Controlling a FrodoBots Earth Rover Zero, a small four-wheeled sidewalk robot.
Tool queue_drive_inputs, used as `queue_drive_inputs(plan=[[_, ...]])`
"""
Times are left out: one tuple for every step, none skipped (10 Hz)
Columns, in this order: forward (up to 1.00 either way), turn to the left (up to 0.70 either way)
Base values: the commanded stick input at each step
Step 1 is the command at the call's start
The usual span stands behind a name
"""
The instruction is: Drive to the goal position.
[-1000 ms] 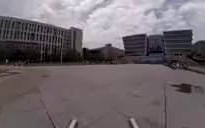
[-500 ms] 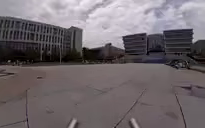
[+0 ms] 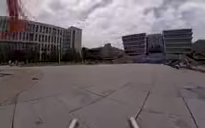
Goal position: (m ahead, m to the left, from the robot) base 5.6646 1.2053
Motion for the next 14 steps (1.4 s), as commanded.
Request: queue_drive_inputs(plan=[[0.70, 0.03], [0.70, 0.03], [0.70, 0.03], [0.70, 0.03], [0.70, 0.03], [0.70, 0.03], [0.70, 0.03], [0.70, 0.03], [0.70, 0.03], [0.70, 0.03], [0.70, 0.03], [0.70, 0.04], [0.70, 0.04], [0.70, 0.04]])
